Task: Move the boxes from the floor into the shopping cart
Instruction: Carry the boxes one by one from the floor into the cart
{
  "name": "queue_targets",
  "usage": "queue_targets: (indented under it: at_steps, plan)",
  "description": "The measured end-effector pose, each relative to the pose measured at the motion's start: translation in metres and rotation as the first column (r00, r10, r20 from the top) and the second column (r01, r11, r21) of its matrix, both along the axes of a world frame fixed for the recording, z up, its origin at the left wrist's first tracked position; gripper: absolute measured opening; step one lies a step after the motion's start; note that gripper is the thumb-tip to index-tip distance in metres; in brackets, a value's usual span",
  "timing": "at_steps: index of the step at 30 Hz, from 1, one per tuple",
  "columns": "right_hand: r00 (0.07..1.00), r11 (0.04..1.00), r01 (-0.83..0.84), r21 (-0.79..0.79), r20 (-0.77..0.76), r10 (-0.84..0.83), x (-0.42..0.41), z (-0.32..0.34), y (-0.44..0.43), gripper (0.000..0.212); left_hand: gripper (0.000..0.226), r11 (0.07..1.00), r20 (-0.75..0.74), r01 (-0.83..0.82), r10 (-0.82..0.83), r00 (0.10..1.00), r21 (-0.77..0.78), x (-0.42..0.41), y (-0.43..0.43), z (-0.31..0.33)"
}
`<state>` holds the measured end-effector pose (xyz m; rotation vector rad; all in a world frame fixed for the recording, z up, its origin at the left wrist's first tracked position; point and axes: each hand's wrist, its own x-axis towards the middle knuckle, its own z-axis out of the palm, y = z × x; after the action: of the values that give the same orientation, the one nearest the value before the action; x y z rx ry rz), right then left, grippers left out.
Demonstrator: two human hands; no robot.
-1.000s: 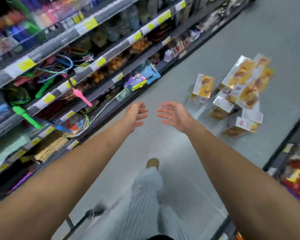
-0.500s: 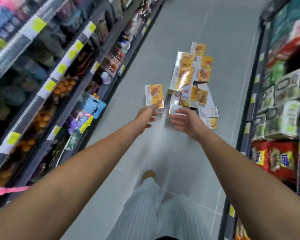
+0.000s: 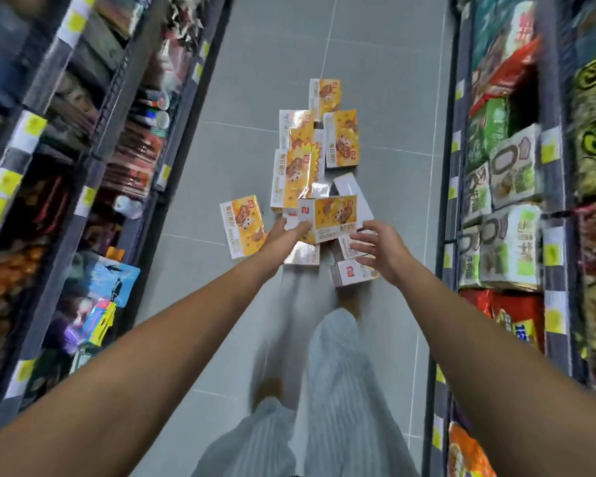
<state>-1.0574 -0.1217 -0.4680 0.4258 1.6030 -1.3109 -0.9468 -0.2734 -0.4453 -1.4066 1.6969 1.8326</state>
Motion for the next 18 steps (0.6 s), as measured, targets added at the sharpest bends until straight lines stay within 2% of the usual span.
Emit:
queue_targets:
  at_steps: [3, 4, 7, 9, 11, 15, 16, 18]
  plan:
    - [1.0, 0.998, 0.007, 0.062, 0.006, -0.007, -0.049, -0.025, 0.002, 0.03, 0.097, 0.997, 0.049, 0.083, -0.083, 0.995, -0.004, -0.046, 0.003, -0.028]
    - [1.0, 0.997, -0.002, 0.081, 0.012, 0.001, -0.069, -0.037, 0.0, 0.03, 0.097, 0.997, 0.061, 0.077, -0.077, 0.995, 0.002, -0.066, 0.002, -0.038]
    - [0.999, 0.991, -0.024, 0.128, 0.031, 0.02, -0.107, -0.077, -0.006, 0.027, 0.077, 0.999, 0.105, 0.027, -0.025, 0.994, -0.022, -0.104, -0.001, -0.069]
    - [0.999, 0.988, -0.039, 0.148, 0.022, 0.036, -0.125, -0.107, -0.011, 0.027, 0.075, 0.999, 0.121, 0.021, -0.016, 0.992, -0.037, -0.123, -0.004, -0.1]
    - [0.999, 0.988, -0.039, 0.152, 0.01, 0.038, -0.141, -0.142, -0.02, 0.026, 0.08, 0.998, 0.14, 0.011, -0.002, 0.99, -0.069, -0.142, -0.011, -0.128]
    - [0.996, 0.979, -0.082, 0.185, 0.033, 0.077, -0.166, -0.212, -0.044, 0.02, 0.114, 0.986, 0.183, -0.057, 0.085, 0.979, -0.156, -0.159, -0.026, -0.221]
    - [0.996, 0.976, -0.087, 0.197, 0.04, 0.081, -0.173, -0.236, -0.051, 0.02, 0.115, 0.98, 0.197, -0.075, 0.111, 0.974, -0.183, -0.162, -0.03, -0.25]
    - [0.996, 0.976, -0.085, 0.2, 0.043, 0.078, -0.182, -0.277, -0.06, 0.019, 0.104, 0.97, 0.192, -0.083, 0.129, 0.973, -0.229, -0.173, -0.033, -0.265]
